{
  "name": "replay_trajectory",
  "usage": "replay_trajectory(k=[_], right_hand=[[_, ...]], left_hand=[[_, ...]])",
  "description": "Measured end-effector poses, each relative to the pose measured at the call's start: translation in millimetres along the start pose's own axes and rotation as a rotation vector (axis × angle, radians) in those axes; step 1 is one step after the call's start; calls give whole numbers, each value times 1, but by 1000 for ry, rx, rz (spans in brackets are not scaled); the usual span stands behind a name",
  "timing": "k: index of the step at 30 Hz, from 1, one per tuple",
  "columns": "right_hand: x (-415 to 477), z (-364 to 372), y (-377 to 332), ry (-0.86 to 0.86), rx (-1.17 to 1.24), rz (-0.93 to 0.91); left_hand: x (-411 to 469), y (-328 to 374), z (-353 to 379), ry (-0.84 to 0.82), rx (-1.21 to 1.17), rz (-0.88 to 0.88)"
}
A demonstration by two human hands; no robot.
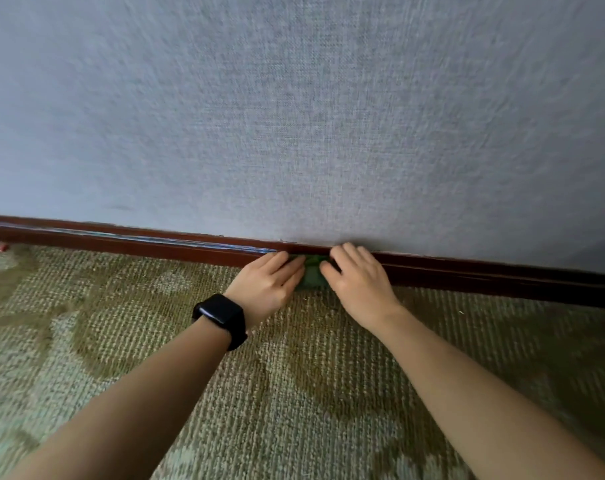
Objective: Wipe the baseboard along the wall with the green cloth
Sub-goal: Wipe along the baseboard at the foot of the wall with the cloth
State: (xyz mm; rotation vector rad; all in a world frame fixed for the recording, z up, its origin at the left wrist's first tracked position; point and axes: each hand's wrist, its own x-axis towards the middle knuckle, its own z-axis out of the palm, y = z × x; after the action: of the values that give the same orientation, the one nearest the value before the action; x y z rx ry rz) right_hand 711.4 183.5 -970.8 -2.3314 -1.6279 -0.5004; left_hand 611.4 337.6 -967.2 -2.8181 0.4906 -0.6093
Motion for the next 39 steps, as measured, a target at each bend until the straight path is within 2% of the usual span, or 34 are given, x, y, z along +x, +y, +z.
replay_trajectory(k=[3, 11, 13, 15, 22, 30, 34, 39], right_hand=[[3, 3, -2, 19, 29, 27], [-19, -2, 22, 84, 44, 102], [-21, -4, 26, 88, 46, 95], [-21, -5, 28, 87, 54, 82], [-4, -6, 13, 38, 119, 97], [27, 8, -23, 72, 38, 42], [56, 29, -64, 104, -1, 64], [88, 48, -111, 80, -61, 103]], left_hand=[[-6, 11, 3, -39, 70, -65], [25, 64, 10, -198, -17, -426], [29, 66, 8, -147, -38, -394], [27, 58, 6, -88, -40, -283], [28, 23, -20, -119, -25, -90], [-1, -21, -12, -106, 72, 75], [-44, -56, -12, -59, 87, 85], [-90, -91, -10, -77, 115, 53]])
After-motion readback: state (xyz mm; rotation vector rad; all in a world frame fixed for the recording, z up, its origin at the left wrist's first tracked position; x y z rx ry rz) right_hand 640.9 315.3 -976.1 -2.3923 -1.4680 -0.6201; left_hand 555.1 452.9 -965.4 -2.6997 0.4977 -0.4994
